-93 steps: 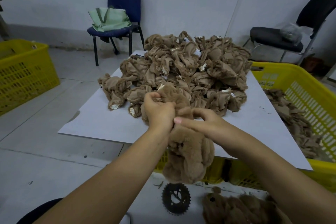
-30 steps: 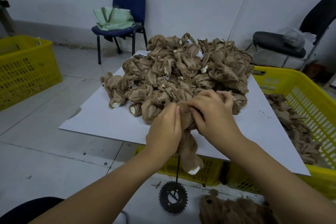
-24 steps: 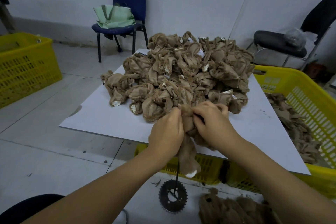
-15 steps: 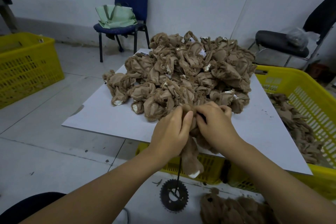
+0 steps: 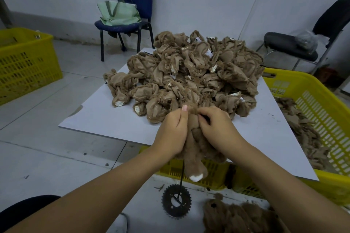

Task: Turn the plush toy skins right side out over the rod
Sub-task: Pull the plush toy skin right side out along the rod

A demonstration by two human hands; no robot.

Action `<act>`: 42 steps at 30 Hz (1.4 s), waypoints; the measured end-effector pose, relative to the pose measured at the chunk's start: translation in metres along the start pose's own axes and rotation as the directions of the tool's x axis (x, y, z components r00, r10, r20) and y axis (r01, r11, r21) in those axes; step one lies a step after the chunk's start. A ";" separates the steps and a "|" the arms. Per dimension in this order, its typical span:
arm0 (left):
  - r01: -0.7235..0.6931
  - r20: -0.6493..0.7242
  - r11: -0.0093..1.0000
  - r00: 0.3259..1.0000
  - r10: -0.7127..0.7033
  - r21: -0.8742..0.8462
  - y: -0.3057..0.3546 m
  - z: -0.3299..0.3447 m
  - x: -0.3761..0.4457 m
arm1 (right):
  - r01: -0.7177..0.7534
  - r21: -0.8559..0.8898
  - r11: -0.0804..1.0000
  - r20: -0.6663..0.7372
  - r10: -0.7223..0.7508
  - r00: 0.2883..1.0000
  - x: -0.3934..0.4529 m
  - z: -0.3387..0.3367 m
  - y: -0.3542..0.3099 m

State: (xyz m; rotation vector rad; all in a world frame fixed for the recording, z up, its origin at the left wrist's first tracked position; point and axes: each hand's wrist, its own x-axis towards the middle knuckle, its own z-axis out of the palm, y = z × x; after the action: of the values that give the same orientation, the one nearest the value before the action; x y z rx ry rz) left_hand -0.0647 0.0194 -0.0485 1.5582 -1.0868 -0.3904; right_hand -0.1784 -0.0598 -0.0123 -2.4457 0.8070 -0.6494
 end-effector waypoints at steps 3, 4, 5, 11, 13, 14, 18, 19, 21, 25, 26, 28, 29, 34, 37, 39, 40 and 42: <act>-0.055 0.023 0.995 0.998 0.053 0.087 -0.001 0.000 -0.005 | 0.054 -0.035 0.998 -0.025 -0.054 0.998 -0.006 0.000 -0.001; -0.093 0.021 0.987 0.996 0.091 0.134 -0.001 0.000 -0.007 | 0.079 -0.065 0.995 -0.049 -0.082 0.995 -0.008 0.000 -0.002; -0.134 0.017 0.974 0.991 0.134 0.180 0.000 0.000 -0.008 | 0.097 -0.101 0.990 -0.075 -0.105 0.992 -0.010 -0.002 -0.003; -0.173 0.056 0.942 0.985 0.164 0.287 -0.005 0.003 -0.015 | 0.160 -0.249 0.955 -0.008 -0.167 0.986 -0.015 -0.008 -0.005; -0.109 0.079 0.944 0.993 0.089 0.310 -0.007 0.007 -0.020 | 0.132 -0.235 0.963 0.094 -0.113 0.989 -0.017 -0.002 -0.003; -0.087 0.081 0.943 0.995 0.064 0.322 -0.007 0.008 -0.020 | 0.130 -0.221 0.967 0.123 -0.105 0.987 -0.017 0.000 -0.001; -0.036 0.069 0.918 0.998 0.010 0.394 -0.002 0.005 -0.014 | 0.136 -0.215 0.967 0.186 -0.097 0.978 -0.013 -0.004 0.000; -0.032 0.050 0.907 0.999 0.012 0.419 0.000 0.004 -0.014 | 0.142 -0.208 0.968 0.198 -0.101 0.975 -0.013 -0.005 -0.001; -0.086 0.012 0.895 0.996 0.090 0.438 0.004 0.001 -0.016 | 0.170 -0.140 0.976 0.182 -0.143 0.973 -0.017 -0.007 -0.003; -0.253 -0.109 0.950 0.955 0.275 0.181 0.015 -0.002 -0.011 | 0.318 -0.024 0.948 0.023 -0.317 0.948 -0.017 -0.021 -0.010; -0.261 -0.133 0.960 0.953 0.273 0.098 0.015 -0.001 -0.008 | 0.338 -0.028 0.941 -0.004 -0.338 0.941 -0.017 -0.023 -0.011; -0.227 -0.136 0.973 0.966 0.222 -0.028 0.010 0.004 -0.007 | 0.348 -0.057 0.936 0.004 -0.349 0.937 -0.017 -0.023 -0.011; -0.190 -0.123 0.980 0.975 0.183 -0.052 0.005 0.006 -0.009 | 0.343 -0.067 0.937 0.029 -0.342 0.939 -0.018 -0.020 -0.010; -0.094 -0.040 0.995 0.995 0.093 -0.033 -0.017 0.009 -0.019 | 0.281 -0.039 0.959 0.095 -0.276 0.956 -0.023 0.000 -0.002; -0.082 -0.022 0.996 0.996 0.081 -0.022 -0.015 0.006 -0.015 | 0.277 -0.020 0.961 0.082 -0.275 0.958 -0.022 -0.002 -0.003; -0.097 -0.070 0.994 0.993 0.093 -0.045 -0.007 0.004 -0.013 | 0.305 -0.028 0.952 0.055 -0.303 0.951 -0.021 -0.006 -0.009; -0.100 -0.104 0.990 0.991 0.090 -0.103 -0.002 0.004 -0.011 | 0.319 -0.045 0.947 0.035 -0.318 0.947 -0.020 -0.008 -0.012; -0.093 -0.140 0.961 0.988 0.057 -0.262 0.007 0.006 -0.006 | 0.332 -0.123 0.935 0.014 -0.333 0.943 -0.018 -0.014 -0.017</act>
State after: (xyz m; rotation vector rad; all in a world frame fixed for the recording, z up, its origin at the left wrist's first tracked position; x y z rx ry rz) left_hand -0.0752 0.0213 -0.0462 1.2808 -0.9455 -0.3615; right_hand -0.1919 -0.0401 0.0028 -2.7246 0.4472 -0.7485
